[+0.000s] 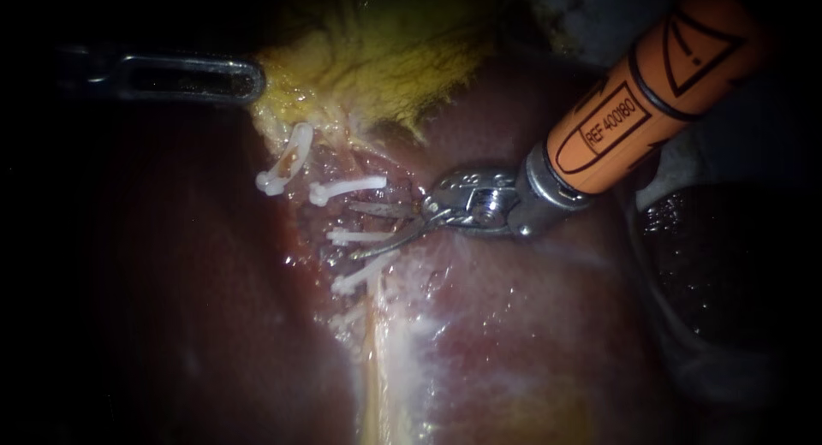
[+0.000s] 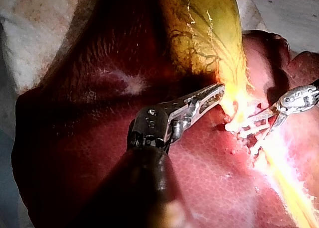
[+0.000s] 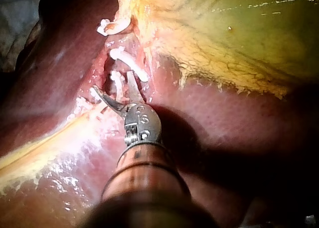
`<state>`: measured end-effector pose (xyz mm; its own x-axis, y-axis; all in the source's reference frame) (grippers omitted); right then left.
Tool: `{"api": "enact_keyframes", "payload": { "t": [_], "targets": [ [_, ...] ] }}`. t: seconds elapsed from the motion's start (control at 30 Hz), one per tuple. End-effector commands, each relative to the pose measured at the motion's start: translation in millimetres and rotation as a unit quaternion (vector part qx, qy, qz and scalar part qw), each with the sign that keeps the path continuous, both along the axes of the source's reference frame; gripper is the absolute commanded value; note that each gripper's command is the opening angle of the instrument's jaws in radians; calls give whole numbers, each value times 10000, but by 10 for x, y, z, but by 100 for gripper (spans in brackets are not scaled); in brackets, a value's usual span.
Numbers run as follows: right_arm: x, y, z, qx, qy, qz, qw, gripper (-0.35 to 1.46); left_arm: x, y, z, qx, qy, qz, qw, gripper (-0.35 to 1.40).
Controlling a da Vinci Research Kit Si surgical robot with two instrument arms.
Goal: Go to the cutting position right tube
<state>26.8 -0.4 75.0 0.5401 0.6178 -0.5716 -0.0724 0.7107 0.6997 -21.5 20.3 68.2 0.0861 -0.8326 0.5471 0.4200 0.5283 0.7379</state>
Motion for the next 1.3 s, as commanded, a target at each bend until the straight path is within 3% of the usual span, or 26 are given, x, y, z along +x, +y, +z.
{"api": "enact_keyframes", "payload": {
  "t": [0.03, 0.33, 0.7, 0.97, 1.07, 1.13, 1.3],
  "targets": [
    [0, 0, 0, 0, 0, 1, 10000, 103, 0, 0, 0, 1, 1, -1, 10000, -35],
    [-5, 3, -8, 49, -2, 7, 10000, 105, 0, 0, 0, 0, 1, -1, 10000, -35],
    [-46, 22, -44, 146, 156, -21, 9998, 108, 0, 0, 0, 0, 0, 1, 10000, -35],
    [-49, 19, -37, 228, 351, -33, 9991, 108, 1, 0, 0, 0, 0, 2, 10000, -35],
    [-46, 19, -34, 301, 429, -132, 9985, 108, 1, 0, 0, 0, -1, 2, 10000, -35],
    [-45, 18, -31, 417, 571, -291, 9971, 108, 1, 0, 0, 0, -1, 2, 10000, -35],
    [-38, 15, -18, 470, 629, -339, 9963, 108, 1, 0, 0, 0, -1, 2, 10000, -35]
  ]
}}
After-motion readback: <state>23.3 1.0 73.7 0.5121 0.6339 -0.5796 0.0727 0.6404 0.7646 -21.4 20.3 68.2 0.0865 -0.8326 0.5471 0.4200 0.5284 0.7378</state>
